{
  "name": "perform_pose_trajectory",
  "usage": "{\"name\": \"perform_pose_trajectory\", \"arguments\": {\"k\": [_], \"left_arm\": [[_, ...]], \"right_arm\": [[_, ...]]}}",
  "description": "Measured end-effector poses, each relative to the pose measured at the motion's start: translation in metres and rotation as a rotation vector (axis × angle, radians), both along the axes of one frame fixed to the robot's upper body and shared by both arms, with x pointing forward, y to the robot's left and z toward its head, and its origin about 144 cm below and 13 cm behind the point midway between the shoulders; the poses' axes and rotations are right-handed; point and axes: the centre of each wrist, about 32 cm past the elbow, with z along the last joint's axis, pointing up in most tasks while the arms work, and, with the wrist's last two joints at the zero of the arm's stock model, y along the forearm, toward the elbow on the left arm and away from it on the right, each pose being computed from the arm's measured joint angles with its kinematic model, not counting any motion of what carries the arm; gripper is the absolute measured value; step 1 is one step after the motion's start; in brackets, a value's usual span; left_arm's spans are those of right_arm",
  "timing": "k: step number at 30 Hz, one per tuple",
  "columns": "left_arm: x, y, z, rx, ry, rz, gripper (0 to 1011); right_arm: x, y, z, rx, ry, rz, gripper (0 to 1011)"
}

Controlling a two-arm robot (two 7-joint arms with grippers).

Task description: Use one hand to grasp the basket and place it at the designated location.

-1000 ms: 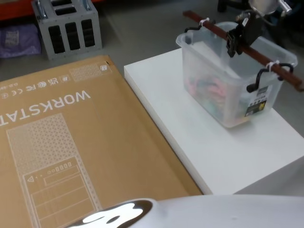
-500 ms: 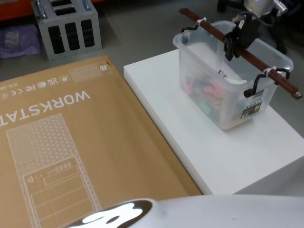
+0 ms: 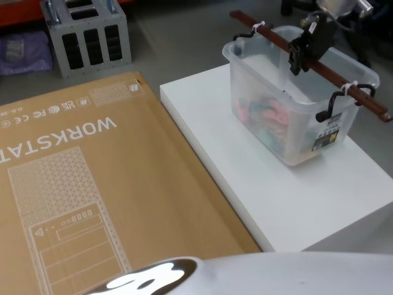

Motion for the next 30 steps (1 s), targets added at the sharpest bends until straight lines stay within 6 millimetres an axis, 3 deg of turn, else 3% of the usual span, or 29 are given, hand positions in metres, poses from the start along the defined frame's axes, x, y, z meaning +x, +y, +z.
{"name": "perform_pose_trajectory", "arguments": {"k": [28,30], "left_arm": [[0.0,0.0,0.0,0.0,0.0,0.0,0],[0.0,0.0,0.0,0.0,0.0,0.0,0]], "right_arm": [[0.011,0.004,-0.01,0.0,0.089,0.033,234],[0.011,0.003,-0.009,0.002,0.085,0.031,290]]}}
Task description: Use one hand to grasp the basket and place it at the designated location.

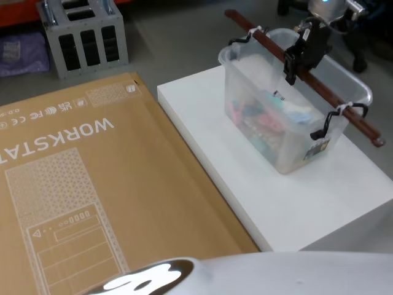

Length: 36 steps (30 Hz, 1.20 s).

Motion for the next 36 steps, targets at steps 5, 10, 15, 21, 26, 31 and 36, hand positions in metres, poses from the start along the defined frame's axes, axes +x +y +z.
{"name": "perform_pose_trajectory", "arguments": {"k": [5,10,15,21,26,31,36], "left_arm": [[0.0,0.0,0.0,0.0,0.0,0.0,0],[0.0,0.0,0.0,0.0,0.0,0.0,0],[0.0,0.0,0.0,0.0,0.0,0.0,0],[0.0,0.0,0.0,0.0,0.0,0.0,0],[0.0,0.0,0.0,0.0,0.0,0.0,0],[0.0,0.0,0.0,0.0,0.0,0.0,0],[0.0,0.0,0.0,0.0,0.0,0.0,0]], "right_arm": [[-0.003,-0.003,0.005,0.011,-0.026,-0.006,453],[-0.006,-0.005,0.011,0.019,-0.047,-0.009,637],[-0.011,-0.006,0.018,0.025,-0.066,-0.008,766],[-0.021,-0.009,0.033,0.034,-0.1,-0.009,940],[-0.03,-0.013,0.047,0.043,-0.132,-0.011,1000],[-0.043,-0.018,0.063,0.058,-0.171,-0.017,1000],[-0.053,-0.022,0.077,0.069,-0.208,-0.022,1001]]}}
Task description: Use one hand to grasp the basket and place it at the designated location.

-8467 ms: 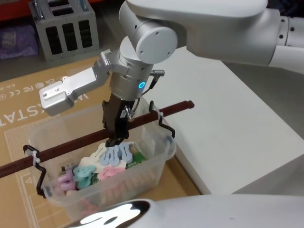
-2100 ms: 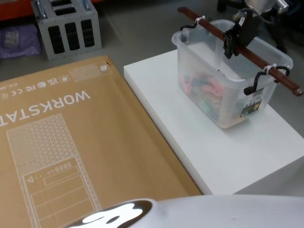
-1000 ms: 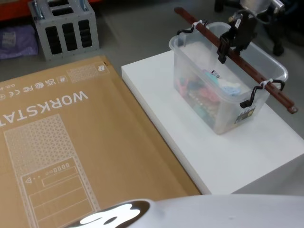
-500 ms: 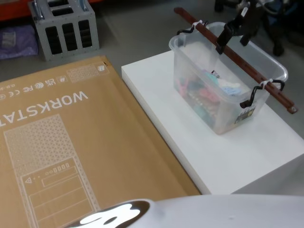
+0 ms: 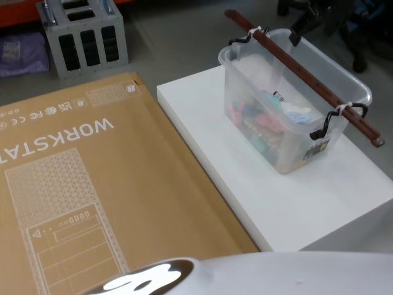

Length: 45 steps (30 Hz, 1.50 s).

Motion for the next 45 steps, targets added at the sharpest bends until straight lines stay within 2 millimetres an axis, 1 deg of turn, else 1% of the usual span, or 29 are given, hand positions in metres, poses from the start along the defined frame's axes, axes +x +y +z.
{"name": "perform_pose_trajectory", "arguments": {"k": [5,45], "left_arm": [[0.0,0.0,0.0,0.0,0.0,0.0,0],[0.0,0.0,0.0,0.0,0.0,0.0,0]], "right_arm": [[-0.0017,0.0003,0.0025,0.001,-0.007,0.001,1000],[-0.0007,0.0001,0.0012,0.0,-0.003,0.0,1000]]}}
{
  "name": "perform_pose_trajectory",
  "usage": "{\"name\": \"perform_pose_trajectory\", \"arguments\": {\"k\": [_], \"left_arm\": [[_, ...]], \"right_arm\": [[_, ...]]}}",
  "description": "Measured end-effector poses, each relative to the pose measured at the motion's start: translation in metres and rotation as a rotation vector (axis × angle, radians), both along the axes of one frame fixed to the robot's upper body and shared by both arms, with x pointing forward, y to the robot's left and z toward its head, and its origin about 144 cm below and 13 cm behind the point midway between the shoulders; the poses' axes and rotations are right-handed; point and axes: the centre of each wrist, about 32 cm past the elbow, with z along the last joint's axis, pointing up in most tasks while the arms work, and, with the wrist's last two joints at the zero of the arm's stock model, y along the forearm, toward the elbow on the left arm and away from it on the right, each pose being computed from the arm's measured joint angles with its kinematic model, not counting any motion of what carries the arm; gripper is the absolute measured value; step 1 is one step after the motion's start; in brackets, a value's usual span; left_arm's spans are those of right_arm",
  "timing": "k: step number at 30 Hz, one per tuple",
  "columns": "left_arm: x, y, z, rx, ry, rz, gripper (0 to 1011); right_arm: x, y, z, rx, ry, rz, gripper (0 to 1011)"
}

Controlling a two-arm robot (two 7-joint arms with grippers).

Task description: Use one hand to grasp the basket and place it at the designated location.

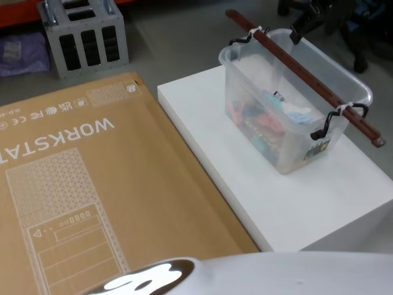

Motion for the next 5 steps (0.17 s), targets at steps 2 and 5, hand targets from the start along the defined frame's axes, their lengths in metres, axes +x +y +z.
{"name": "perform_pose_trajectory", "arguments": {"k": [2,5], "left_arm": [[0.0,0.0,0.0,0.0,0.0,0.0,0],[0.0,0.0,0.0,0.0,0.0,0.0,0]], "right_arm": [[0.0,0.0,0.0,0.0,0.0,0.0,1001],[0.0,0.0,0.0,0.0,0.0,0.0,1000]]}}
